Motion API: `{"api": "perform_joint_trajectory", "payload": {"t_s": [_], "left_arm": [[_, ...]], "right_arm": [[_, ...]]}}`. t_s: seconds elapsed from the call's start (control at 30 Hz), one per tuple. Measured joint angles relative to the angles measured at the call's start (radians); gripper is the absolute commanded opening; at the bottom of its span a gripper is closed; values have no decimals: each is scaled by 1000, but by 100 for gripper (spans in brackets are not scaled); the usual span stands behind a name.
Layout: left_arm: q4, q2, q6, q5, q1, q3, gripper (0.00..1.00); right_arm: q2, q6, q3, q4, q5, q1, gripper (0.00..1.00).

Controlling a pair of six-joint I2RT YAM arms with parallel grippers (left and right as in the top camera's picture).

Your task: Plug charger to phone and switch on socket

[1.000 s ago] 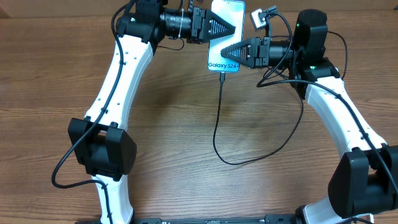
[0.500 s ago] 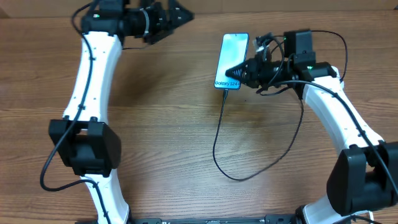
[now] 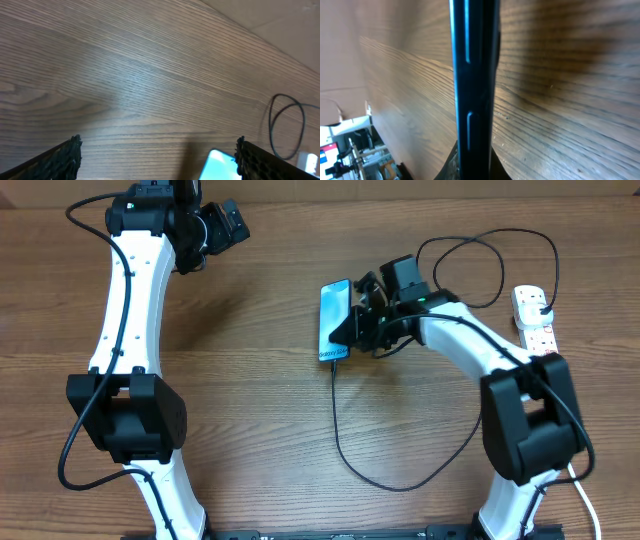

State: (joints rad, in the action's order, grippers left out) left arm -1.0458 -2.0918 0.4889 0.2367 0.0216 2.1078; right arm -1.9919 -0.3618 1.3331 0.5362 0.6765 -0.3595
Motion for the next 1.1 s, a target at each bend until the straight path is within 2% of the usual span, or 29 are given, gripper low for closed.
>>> {"api": "perform_joint_trajectory", "payload": {"t_s": [0.23, 0.67, 0.8, 0.97, 1.1], "left_arm": [[-2, 0, 0, -23, 0, 0, 100], [-2, 0, 0, -32, 0, 0, 100], [-2, 0, 0, -32, 0, 0, 99], [-2, 0, 0, -32, 0, 0, 100], [-2, 0, 0, -32, 0, 0, 100]], "right_arm": [[-116, -2, 0, -85, -2, -57, 4], [-121, -45, 0, -194, -8, -68, 8], [-142, -55, 0, -193, -4, -68, 14], [-158, -57, 0, -195, -3, -68, 27], [-160, -57, 0, -190, -18, -67, 33]]}}
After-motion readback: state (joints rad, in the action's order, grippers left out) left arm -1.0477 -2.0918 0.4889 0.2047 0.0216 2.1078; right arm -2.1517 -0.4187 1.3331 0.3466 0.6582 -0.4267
